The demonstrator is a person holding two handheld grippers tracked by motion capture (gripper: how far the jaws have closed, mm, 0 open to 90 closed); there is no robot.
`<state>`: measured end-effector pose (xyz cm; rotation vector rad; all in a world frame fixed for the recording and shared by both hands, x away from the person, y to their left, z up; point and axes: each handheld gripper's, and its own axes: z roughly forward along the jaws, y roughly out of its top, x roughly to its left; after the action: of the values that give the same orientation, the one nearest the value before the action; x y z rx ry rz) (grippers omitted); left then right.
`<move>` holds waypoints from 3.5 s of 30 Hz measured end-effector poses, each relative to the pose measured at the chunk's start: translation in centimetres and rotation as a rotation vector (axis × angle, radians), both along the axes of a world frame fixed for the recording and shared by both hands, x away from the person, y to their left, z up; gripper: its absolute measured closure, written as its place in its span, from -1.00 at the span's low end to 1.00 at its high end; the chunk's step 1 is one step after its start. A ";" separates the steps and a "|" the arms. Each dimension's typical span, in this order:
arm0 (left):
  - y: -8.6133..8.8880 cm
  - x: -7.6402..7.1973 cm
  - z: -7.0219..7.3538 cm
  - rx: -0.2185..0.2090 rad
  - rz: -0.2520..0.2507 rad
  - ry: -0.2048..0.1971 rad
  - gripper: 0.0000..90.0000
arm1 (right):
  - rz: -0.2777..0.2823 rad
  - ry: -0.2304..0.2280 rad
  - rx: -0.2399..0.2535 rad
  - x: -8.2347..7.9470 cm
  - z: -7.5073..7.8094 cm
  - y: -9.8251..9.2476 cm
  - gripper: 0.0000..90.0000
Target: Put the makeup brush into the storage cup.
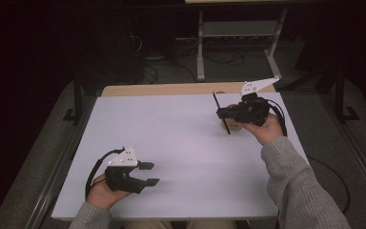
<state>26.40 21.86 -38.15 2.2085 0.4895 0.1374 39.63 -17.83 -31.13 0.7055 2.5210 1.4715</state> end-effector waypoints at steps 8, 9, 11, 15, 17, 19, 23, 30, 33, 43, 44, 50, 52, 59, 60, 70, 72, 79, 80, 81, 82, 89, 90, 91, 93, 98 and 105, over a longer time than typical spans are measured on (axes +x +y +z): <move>0.1 0.1 -0.1 -0.008 0.000 -0.004 -0.05 | -0.042 0.004 -0.007 1.7 0.5 -0.7 0.86; 0.1 0.1 -0.1 -0.008 0.000 -0.003 -0.06 | -0.047 0.004 -0.006 1.9 0.6 -0.8 0.86; 0.1 0.1 -0.1 -0.006 -0.001 -0.002 -0.06 | -0.054 0.001 -0.009 2.3 0.7 -1.0 0.86; 0.0 0.1 -0.1 -0.010 -0.004 0.001 -0.06 | -0.073 -0.002 -0.013 3.0 1.1 -1.3 0.86; 0.0 0.0 -0.1 -0.012 -0.005 0.000 -0.06 | -0.083 -0.002 -0.014 3.4 1.3 -1.5 0.86; 0.0 0.1 -0.2 -0.009 -0.006 -0.001 -0.07 | -0.094 -0.004 -0.013 3.7 1.6 -1.7 0.86; 0.1 0.1 -0.1 -0.012 -0.004 -0.004 -0.07 | -0.117 -0.012 -0.016 4.6 2.2 -2.0 0.86; 0.3 0.1 0.0 -0.016 0.001 -0.008 -0.07 | -0.148 -0.018 -0.004 6.1 2.9 -2.3 0.86; 0.4 0.1 0.0 -0.016 0.005 -0.008 -0.07 | -0.160 -0.017 -0.001 6.7 2.8 -2.5 0.86; 0.6 0.1 -0.1 -0.019 0.004 -0.009 -0.07 | -0.183 0.010 0.016 7.7 1.8 -2.8 0.85; 0.6 0.1 -0.1 -0.019 0.004 -0.008 -0.07 | -0.185 0.010 0.015 7.8 1.7 -2.9 0.86; 0.5 0.1 -0.1 -0.020 0.003 -0.008 -0.07 | -0.195 0.016 0.015 8.1 1.5 -3.2 0.85; 0.5 0.1 -0.1 -0.017 0.002 -0.009 -0.07 | -0.199 0.018 0.015 8.1 1.4 -3.3 0.86; 0.5 0.1 -0.1 -0.019 0.004 -0.008 -0.07 | -0.220 0.024 0.017 8.3 1.3 -3.8 0.85; 0.5 0.1 -0.1 -0.019 0.003 -0.008 -0.07 | -0.221 0.025 0.018 8.4 1.3 -3.8 0.85; 0.5 0.1 -0.1 -0.020 0.005 -0.007 -0.08 | -0.242 0.029 0.021 8.7 1.1 -4.2 0.85; 0.5 0.1 -0.1 -0.018 0.006 -0.008 -0.09 | -0.247 0.034 0.017 8.8 0.9 -4.2 0.85; 0.5 0.1 -0.2 -0.017 0.008 -0.006 -0.11 | -0.261 0.040 0.014 9.2 0.6 -4.4 0.85; 0.6 0.1 -0.1 -0.017 0.008 -0.006 -0.12 | -0.265 0.041 0.014 9.2 0.5 -4.4 0.85; 0.6 0.1 -0.1 -0.018 0.010 -0.005 -0.12 | -0.266 0.040 0.016 9.3 0.5 -4.5 0.85; 0.6 0.1 -0.1 -0.017 0.010 -0.006 -0.13 | -0.270 0.043 0.016 9.3 0.4 -4.5 0.85; 0.6 0.1 -0.1 -0.017 0.015 -0.008 -0.15 | -0.289 0.052 0.015 9.7 0.0 -4.8 0.85; 0.6 0.1 -0.2 -0.017 0.017 -0.008 -0.16 | -0.293 0.053 0.015 9.7 0.0 -4.8 0.85; 0.6 0.1 -0.2 -0.016 0.018 -0.008 -0.17 | -0.296 0.056 0.019 9.8 -0.1 -4.9 0.85; 0.6 0.1 -0.2 -0.016 0.021 -0.006 -0.18 | -0.300 0.059 0.021 9.9 -0.2 -4.9 0.85; 0.6 0.1 -0.2 -0.014 0.024 -0.006 -0.21 | -0.313 0.065 0.017 10.1 -0.5 -5.1 0.85; 0.6 0.1 -0.2 -0.015 0.027 -0.002 -0.22 | -0.331 0.077 0.018 10.2 -1.0 -5.4 0.85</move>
<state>26.55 22.45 -38.38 2.1873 0.5175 0.1502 49.84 -23.18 -32.08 1.1374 2.3015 1.3744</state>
